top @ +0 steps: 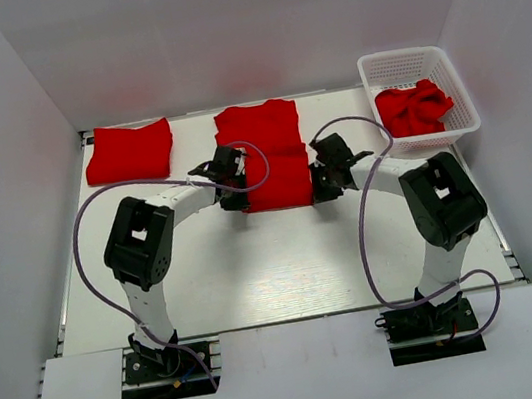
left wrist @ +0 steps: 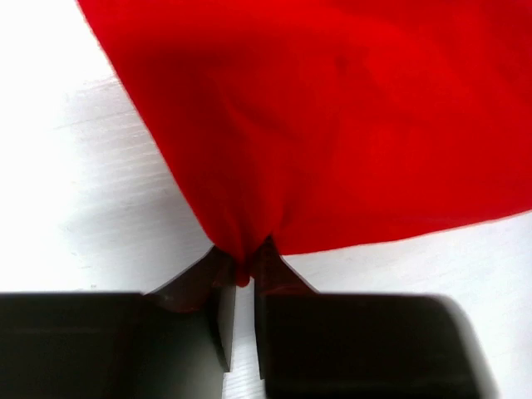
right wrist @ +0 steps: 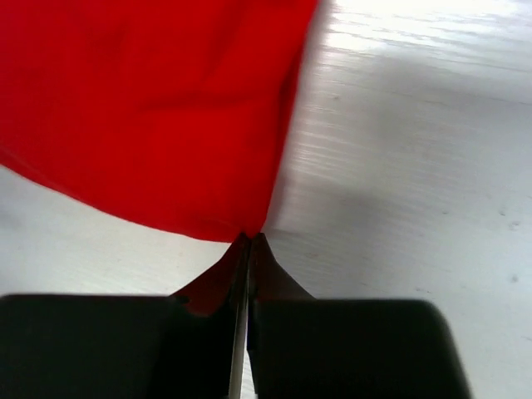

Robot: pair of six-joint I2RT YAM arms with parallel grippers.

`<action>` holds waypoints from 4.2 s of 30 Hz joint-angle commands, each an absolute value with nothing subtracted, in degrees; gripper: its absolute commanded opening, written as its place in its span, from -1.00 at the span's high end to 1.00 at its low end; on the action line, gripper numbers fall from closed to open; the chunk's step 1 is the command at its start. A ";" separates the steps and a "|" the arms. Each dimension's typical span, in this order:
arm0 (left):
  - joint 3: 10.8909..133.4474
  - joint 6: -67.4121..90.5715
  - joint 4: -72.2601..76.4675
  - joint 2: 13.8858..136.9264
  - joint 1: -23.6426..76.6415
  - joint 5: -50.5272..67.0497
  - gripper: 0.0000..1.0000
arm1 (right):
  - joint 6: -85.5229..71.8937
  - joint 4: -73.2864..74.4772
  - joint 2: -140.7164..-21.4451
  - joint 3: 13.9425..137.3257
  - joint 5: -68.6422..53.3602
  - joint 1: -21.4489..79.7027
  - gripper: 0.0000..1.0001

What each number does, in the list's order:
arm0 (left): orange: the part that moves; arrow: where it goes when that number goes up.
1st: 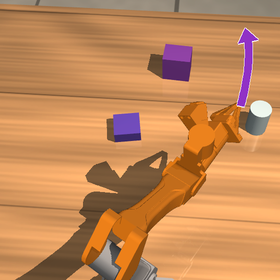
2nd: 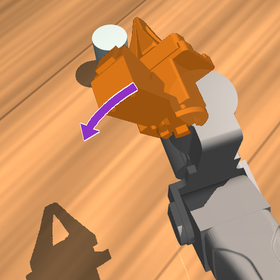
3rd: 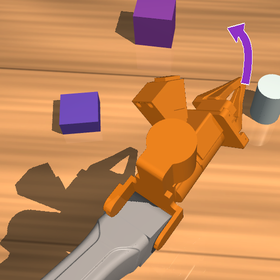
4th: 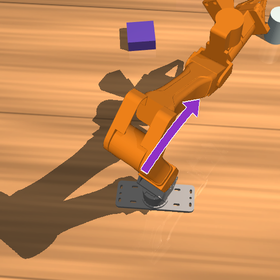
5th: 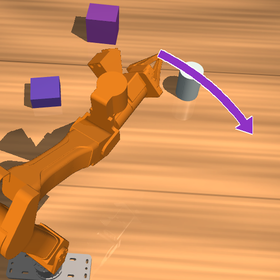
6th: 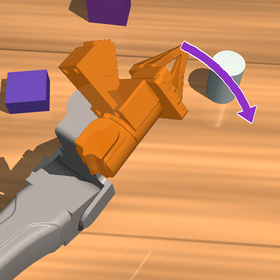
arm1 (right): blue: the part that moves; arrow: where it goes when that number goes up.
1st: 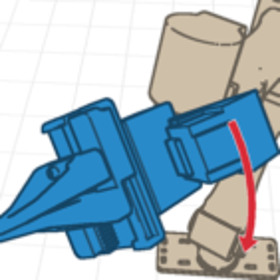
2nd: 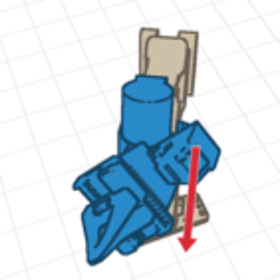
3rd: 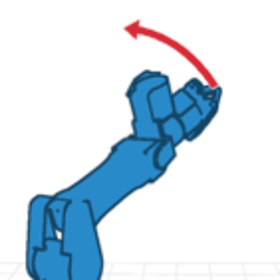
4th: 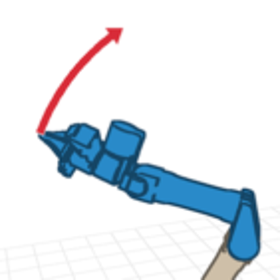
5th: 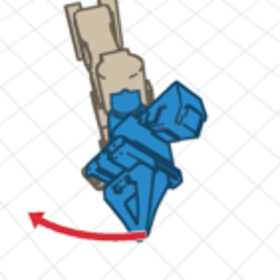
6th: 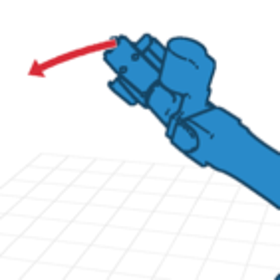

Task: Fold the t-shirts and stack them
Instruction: Grab one side of the 2/3 rectangular tshirt with both arms, then fold the long partially folded tshirt into a neat square, then smooth out wrinkles on the folded tshirt

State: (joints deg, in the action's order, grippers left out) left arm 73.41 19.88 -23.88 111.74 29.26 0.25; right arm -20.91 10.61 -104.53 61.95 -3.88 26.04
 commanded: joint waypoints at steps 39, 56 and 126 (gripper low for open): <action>80.93 30.67 -41.37 91.92 31.73 -3.68 1.00 | -18.63 7.64 -78.22 59.58 -0.97 26.72 1.00; 102.03 28.13 -43.15 110.47 22.68 -1.68 1.00 | -15.91 13.71 -104.48 88.48 2.20 23.21 1.00; 104.33 10.02 -17.93 128.23 13.45 18.37 0.10 | -9.84 10.90 -129.46 108.98 -9.49 19.51 -0.81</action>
